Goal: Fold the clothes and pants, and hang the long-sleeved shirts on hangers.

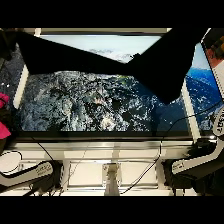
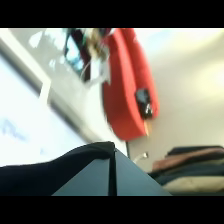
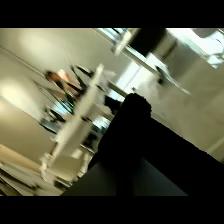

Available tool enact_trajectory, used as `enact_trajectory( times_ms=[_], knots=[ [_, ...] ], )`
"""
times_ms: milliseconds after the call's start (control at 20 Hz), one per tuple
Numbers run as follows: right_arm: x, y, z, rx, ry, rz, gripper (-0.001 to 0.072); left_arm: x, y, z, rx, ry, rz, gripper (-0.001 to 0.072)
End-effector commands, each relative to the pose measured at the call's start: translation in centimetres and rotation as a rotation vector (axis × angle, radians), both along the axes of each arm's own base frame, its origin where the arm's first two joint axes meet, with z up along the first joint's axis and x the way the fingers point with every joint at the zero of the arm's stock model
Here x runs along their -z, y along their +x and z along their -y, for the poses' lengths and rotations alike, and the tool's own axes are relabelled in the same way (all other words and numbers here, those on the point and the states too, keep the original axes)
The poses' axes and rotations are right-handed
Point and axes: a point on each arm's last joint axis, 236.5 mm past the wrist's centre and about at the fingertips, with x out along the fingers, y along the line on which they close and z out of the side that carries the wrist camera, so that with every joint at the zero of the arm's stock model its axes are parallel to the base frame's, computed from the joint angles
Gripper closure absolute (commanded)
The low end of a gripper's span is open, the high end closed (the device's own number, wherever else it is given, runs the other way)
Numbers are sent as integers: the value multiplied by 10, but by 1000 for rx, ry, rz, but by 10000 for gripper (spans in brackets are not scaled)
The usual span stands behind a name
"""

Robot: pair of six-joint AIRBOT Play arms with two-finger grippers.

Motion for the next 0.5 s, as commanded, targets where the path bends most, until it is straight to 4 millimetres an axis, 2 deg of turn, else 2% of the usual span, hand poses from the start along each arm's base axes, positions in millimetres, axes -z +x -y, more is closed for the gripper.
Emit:
enact_trajectory(
  times_ms=[0,100,200,300,450],
  knots=[
    [-5,1,-2,-15,73,26,694,0,-7,-18,-15,108,-17,706],
    [19,-4,0,-72,51,-77,693,37,-15,-18,19,238,-140,706],
    [57,-17,4,-141,5,-238,694,78,-28,-23,62,414,-275,706],
    [108,-43,21,-176,-77,-457,694,119,-48,-37,97,575,-434,705],
    [187,-102,64,-148,-217,-848,695,170,-88,-49,194,726,-669,706]
  ],
)
